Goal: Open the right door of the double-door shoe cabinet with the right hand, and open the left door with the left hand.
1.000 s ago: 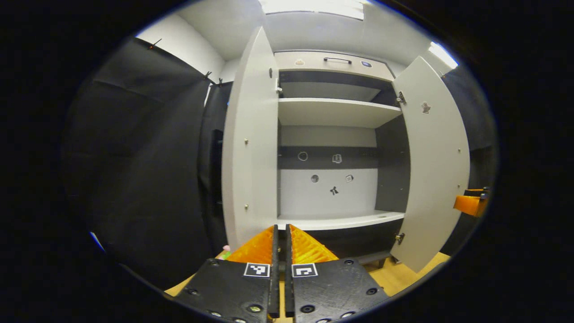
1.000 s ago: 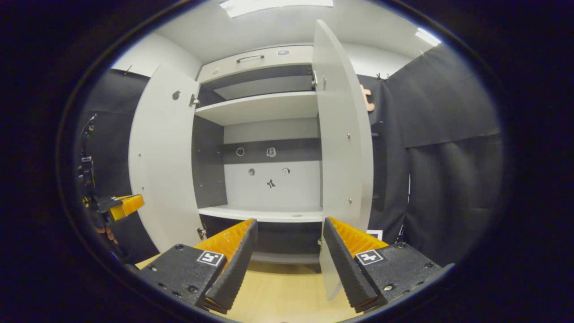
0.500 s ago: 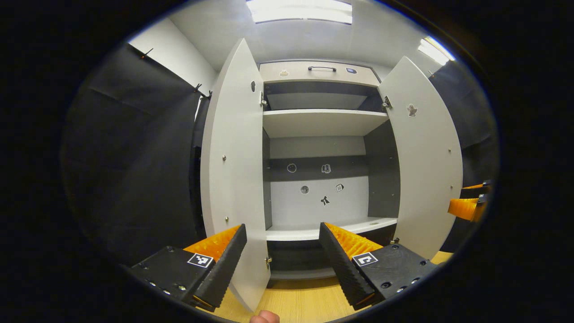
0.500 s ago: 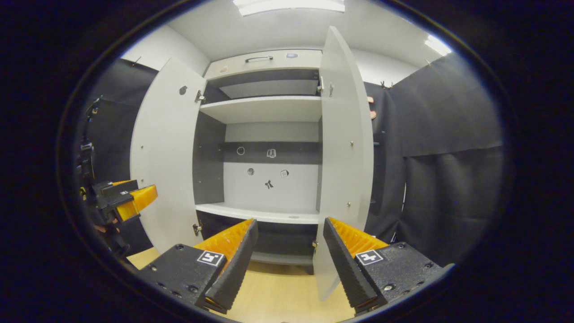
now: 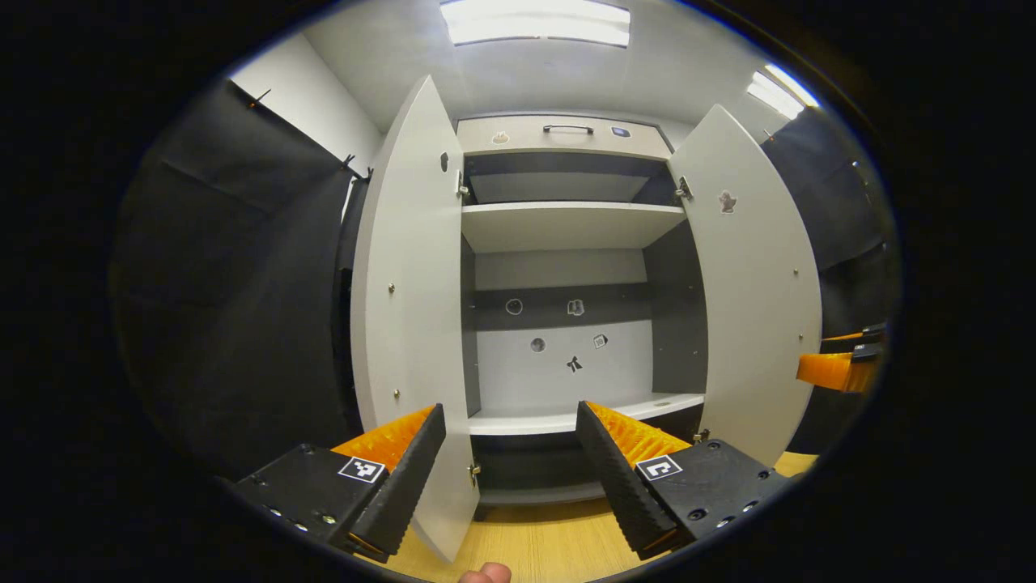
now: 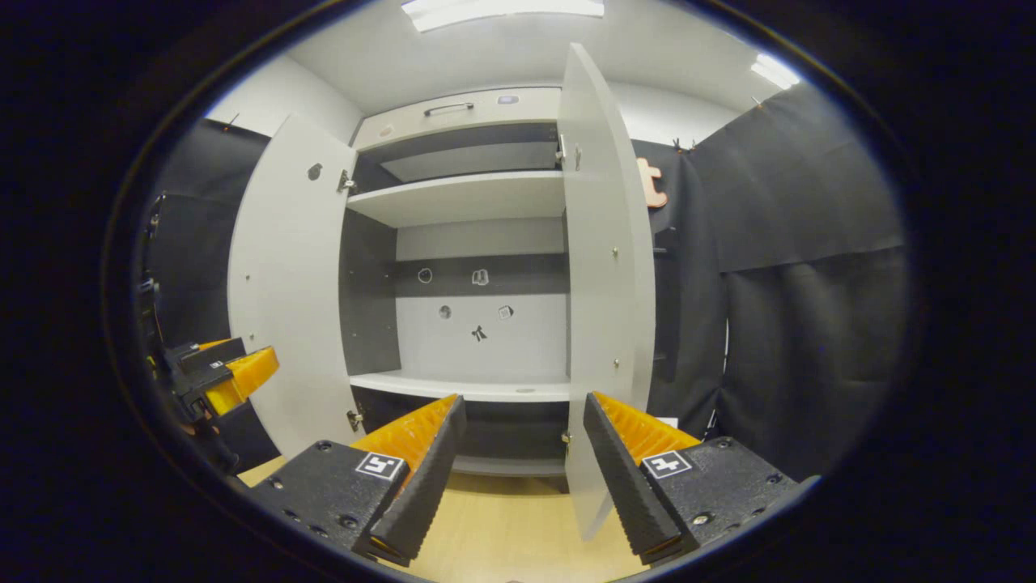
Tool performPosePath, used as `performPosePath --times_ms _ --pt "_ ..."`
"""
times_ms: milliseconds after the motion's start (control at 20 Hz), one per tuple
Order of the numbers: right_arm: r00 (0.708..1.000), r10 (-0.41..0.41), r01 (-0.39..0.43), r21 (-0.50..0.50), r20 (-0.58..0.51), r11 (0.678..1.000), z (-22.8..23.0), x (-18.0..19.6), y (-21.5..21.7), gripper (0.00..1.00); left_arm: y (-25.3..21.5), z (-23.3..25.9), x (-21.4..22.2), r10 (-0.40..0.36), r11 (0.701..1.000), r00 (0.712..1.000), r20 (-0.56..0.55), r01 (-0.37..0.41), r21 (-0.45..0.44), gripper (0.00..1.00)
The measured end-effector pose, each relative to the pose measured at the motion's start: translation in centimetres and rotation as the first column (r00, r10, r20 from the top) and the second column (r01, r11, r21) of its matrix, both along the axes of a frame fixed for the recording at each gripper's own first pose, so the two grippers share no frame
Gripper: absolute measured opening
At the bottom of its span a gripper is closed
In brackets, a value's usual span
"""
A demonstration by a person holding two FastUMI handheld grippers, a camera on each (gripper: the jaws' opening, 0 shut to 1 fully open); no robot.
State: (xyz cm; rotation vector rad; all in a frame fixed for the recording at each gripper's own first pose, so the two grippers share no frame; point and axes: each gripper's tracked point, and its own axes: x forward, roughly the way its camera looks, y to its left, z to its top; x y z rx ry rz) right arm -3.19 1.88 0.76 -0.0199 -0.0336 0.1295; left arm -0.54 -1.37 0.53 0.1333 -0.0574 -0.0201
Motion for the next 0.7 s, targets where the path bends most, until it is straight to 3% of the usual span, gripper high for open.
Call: performPosePath --times_ms 100,700 --pt "1.000 -0.001 0.001 0.001 0.002 1.000 0.11 -0.17 -0.04 0.88 -0.04 0.14 -0.02 -0.001 1.000 1.000 0.004 0.001 0.004 0.97" --pt "1.000 -0.014 0.014 -0.006 0.003 1.000 0.19 -0.81 -0.32 0.92 0.25 0.08 -0.07 0.010 1.000 1.000 -0.001 -0.010 -0.027 0.97"
